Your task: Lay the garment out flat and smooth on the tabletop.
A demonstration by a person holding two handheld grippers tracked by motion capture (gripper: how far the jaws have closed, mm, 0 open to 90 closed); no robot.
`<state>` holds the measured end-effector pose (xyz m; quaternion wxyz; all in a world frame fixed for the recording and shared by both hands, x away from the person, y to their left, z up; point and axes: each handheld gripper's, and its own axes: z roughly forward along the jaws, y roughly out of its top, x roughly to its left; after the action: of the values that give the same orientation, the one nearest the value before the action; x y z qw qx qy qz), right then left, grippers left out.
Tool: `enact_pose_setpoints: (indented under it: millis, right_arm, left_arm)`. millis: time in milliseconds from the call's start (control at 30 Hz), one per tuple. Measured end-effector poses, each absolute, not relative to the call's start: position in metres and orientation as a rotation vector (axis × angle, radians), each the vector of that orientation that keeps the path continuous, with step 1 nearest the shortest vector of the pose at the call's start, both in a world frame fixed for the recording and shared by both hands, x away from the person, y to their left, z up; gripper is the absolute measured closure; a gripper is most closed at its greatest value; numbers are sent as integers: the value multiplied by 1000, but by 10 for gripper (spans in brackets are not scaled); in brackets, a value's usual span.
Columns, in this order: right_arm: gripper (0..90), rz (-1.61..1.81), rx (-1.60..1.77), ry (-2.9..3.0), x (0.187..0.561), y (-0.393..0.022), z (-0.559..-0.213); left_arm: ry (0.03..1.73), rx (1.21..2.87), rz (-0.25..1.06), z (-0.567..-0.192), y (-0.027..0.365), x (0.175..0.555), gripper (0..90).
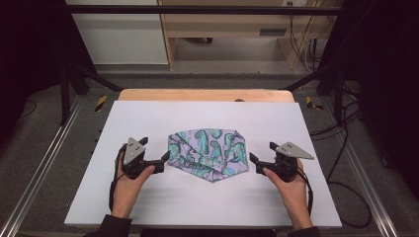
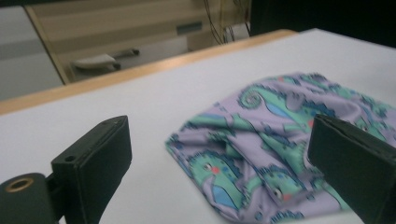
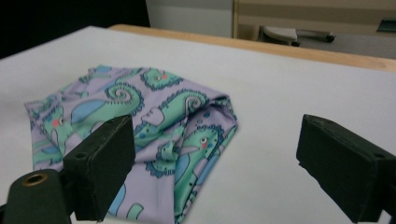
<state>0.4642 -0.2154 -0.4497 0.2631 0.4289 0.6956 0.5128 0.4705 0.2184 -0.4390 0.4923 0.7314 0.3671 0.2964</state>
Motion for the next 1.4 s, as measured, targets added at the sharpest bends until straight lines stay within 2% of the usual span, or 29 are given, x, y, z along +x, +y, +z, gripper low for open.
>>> enact_pose_setpoints:
  millis: [233,333,367,433,700,800,1167,1400]
  right_arm:
    - [203,1289,1194,1993,466,-208,-457]
    - [261,1255,1200,2047,467,-203,-461]
    - [312,1234,1185,2084,467,-200,-463]
    - [332,1219,1176,2101,467,-198,-464]
    - [480,1127,1155,2216,468,-182,-475]
    - [520,1124,1155,2235,468,-179,-477]
    - [571,1084,1164,2278,471,-174,-483]
    - [707,1061,1137,2295,470,-171,-485]
  left_arm:
    - [922,1917,652,-454,206,474,182]
    - [903,1968,615,-456,205,474,226]
    - [903,1984,615,-457,204,473,251]
    - [903,2002,606,-459,202,474,265]
    - [921,2049,557,-466,199,476,470]
    - [926,2049,551,-468,199,477,510]
    - [945,2101,543,-475,193,482,581]
    - [949,2128,562,-478,192,486,704]
